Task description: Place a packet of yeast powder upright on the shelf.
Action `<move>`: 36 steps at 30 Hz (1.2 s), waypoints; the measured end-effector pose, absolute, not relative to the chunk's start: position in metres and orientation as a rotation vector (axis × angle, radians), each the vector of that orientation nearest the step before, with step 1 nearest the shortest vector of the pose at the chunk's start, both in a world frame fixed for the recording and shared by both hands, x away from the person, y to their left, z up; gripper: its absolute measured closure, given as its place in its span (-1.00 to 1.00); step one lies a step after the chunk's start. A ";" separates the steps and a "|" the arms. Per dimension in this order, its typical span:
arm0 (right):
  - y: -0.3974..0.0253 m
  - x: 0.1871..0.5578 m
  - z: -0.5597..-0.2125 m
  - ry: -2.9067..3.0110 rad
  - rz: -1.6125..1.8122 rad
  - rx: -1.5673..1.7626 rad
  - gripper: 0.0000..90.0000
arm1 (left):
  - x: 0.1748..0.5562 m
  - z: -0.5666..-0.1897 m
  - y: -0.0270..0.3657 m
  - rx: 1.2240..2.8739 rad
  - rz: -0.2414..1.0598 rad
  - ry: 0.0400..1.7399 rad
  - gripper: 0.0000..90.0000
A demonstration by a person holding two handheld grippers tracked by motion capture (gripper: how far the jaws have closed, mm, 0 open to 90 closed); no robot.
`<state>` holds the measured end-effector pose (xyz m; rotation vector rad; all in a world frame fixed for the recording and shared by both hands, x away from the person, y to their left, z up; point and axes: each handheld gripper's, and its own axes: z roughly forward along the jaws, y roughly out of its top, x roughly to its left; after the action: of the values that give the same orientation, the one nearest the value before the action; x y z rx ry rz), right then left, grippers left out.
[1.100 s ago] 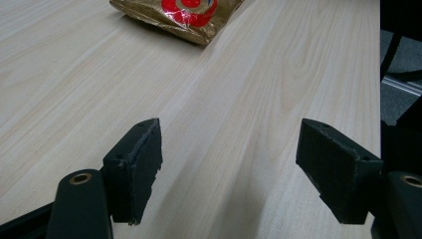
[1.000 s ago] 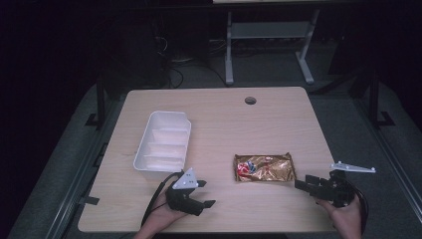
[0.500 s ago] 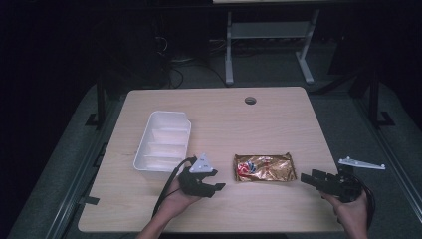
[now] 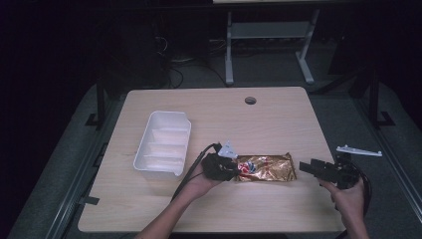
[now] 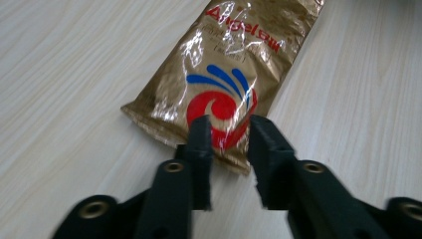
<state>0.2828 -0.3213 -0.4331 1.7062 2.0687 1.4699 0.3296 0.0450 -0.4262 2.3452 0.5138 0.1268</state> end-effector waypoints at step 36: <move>-0.285 0.309 -0.471 2.246 1.394 1.798 0.73 | 0.346 -0.438 0.013 2.427 0.078 0.509 0.53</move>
<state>0.3095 -0.2847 -0.4707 1.7979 2.2459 1.3941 0.3462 0.0132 -0.4383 2.4271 0.5088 0.0781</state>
